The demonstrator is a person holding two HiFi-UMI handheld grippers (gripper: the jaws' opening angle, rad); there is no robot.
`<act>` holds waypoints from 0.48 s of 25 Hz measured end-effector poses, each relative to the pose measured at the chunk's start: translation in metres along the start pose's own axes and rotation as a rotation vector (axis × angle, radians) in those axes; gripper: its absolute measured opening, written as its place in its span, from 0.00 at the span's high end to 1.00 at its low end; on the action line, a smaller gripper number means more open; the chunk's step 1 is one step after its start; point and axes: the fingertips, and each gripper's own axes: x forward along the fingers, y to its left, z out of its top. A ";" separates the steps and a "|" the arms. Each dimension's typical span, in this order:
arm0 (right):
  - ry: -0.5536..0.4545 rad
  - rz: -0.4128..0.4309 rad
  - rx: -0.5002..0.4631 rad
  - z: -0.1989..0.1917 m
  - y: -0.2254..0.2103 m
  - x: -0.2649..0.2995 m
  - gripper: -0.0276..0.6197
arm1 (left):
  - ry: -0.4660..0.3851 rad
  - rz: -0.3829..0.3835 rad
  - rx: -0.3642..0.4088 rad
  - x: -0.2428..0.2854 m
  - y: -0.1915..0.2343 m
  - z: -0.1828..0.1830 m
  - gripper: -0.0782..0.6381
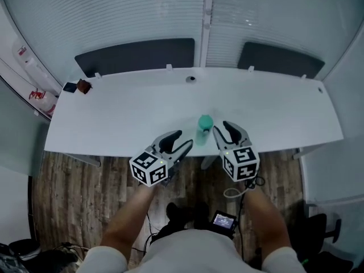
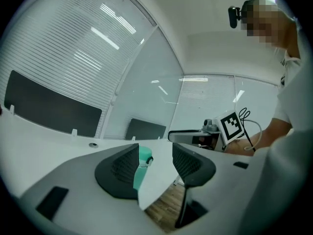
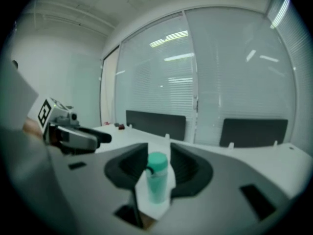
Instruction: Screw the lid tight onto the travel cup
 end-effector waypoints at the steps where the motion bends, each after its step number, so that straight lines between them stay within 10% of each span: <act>1: -0.001 0.001 0.000 0.002 0.001 -0.004 0.74 | -0.005 -0.008 0.000 -0.002 -0.004 0.003 0.57; 12: -0.026 0.028 0.019 0.021 0.027 -0.051 0.89 | -0.051 -0.055 -0.002 -0.034 -0.040 0.021 0.75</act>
